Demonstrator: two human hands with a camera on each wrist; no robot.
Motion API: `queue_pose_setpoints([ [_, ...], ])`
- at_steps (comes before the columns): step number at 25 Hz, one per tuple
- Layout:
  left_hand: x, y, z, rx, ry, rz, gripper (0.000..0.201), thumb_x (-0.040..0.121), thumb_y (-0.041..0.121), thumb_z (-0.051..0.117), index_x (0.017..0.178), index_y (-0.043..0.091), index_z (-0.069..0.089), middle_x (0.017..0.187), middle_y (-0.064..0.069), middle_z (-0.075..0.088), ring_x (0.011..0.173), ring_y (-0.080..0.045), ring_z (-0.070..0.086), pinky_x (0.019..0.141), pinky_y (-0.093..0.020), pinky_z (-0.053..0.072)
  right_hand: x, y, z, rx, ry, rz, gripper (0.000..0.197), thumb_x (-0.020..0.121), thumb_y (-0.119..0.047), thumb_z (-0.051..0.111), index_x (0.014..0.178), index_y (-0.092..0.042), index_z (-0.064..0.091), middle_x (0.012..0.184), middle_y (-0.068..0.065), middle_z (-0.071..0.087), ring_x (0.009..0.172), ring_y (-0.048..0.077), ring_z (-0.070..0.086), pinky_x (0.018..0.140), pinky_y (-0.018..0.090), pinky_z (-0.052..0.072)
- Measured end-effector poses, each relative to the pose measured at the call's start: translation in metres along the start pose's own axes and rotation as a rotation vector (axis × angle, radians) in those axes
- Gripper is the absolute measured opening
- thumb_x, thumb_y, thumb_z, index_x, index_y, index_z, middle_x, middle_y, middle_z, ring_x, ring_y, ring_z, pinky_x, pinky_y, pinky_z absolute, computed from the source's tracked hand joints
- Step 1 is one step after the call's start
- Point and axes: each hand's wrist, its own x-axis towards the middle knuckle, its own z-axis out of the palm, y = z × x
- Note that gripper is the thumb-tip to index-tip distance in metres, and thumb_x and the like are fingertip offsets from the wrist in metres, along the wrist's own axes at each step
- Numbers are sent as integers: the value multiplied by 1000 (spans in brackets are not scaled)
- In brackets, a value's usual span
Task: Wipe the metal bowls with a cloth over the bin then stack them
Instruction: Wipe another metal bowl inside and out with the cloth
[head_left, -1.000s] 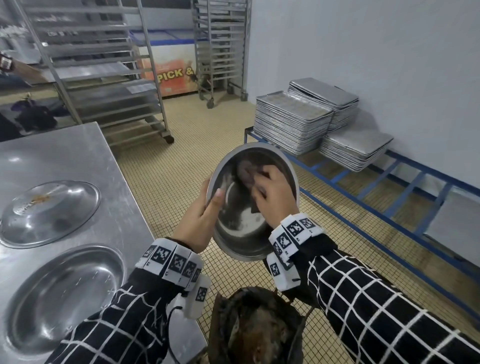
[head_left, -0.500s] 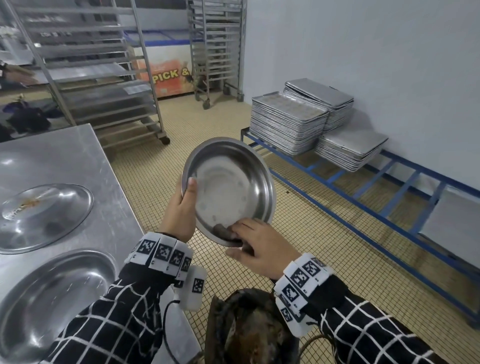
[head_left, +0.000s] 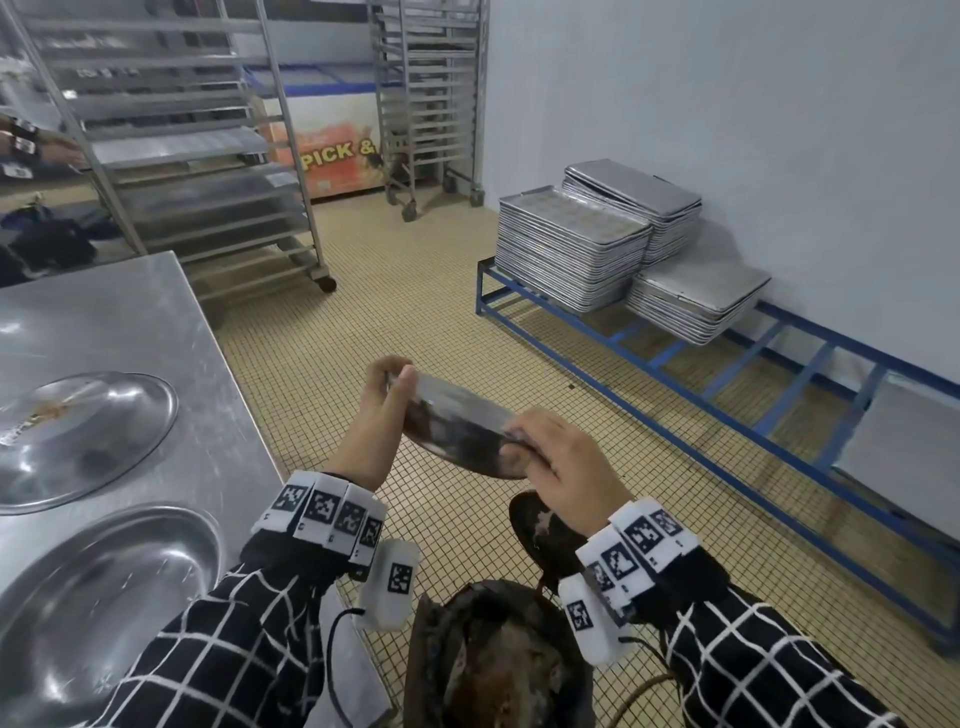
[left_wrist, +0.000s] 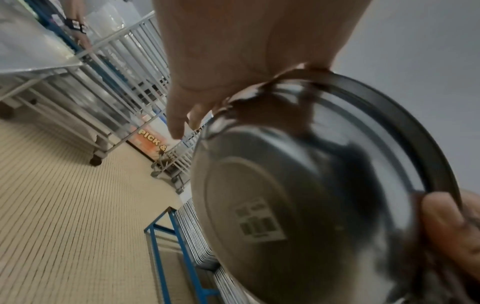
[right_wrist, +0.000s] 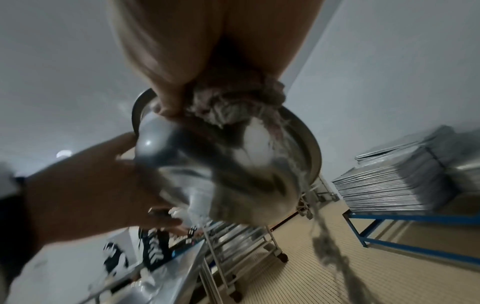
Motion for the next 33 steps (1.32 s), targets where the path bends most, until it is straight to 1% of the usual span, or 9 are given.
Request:
queue_pose_setpoints([
  [2,2,-5,-1,202,-28,83,27,96,54,34,112,33,39,122,-5,40,118,-26,43,94,-32,43,3,0,-17,48,22,38,27,93,-38,51,101,-14,59,86,-15,55,77,-1,55,68,9,43],
  [5,6,-7,-2,347,36,169,14,98,38,39,102,30,50,126,5,30,126,-20,30,107,-40,28,5,2,-40,103,50,88,33,91,-43,48,103,-15,60,88,-12,62,81,0,61,67,9,47],
  [7,6,-3,2,333,42,258,18,99,34,38,94,27,54,116,6,45,109,-12,45,98,-30,36,7,4,-45,127,129,129,31,92,-42,44,103,-16,59,89,-14,61,83,-3,60,67,10,47],
  [10,-1,6,13,379,52,294,27,101,32,36,81,24,53,74,4,57,66,-8,52,63,-13,38,12,18,-39,86,302,174,26,97,-32,43,103,-13,60,99,-14,63,91,-8,57,76,7,44],
  [15,1,5,22,325,129,250,33,101,32,36,85,14,58,71,-3,59,63,-15,53,61,-23,40,3,36,-27,58,579,367,23,100,-23,43,112,-10,58,100,-10,59,93,3,57,79,23,49],
  [18,2,7,26,184,189,155,28,102,31,35,94,17,58,83,-2,62,77,-16,58,71,-27,45,-14,27,-6,145,510,370,41,101,-33,37,139,-20,43,134,0,50,122,14,50,96,34,49],
  [22,2,12,35,27,242,71,32,102,31,36,94,11,59,86,-9,63,78,-21,58,74,-31,47,-34,4,30,49,243,271,55,102,-39,25,152,-32,2,159,-16,-6,147,12,3,114,43,23],
  [28,-5,20,48,-78,183,46,30,102,28,38,94,7,57,86,-14,61,77,-23,57,74,-35,48,3,-15,19,-209,249,28,55,101,-31,25,151,-17,10,160,2,7,148,18,0,120,42,6],
  [33,-7,25,44,-143,200,18,27,102,30,38,89,20,59,85,-2,62,81,-19,58,78,-31,47,21,18,-12,-104,403,231,51,101,-34,25,150,-27,13,159,-11,11,147,7,7,121,42,7],
])
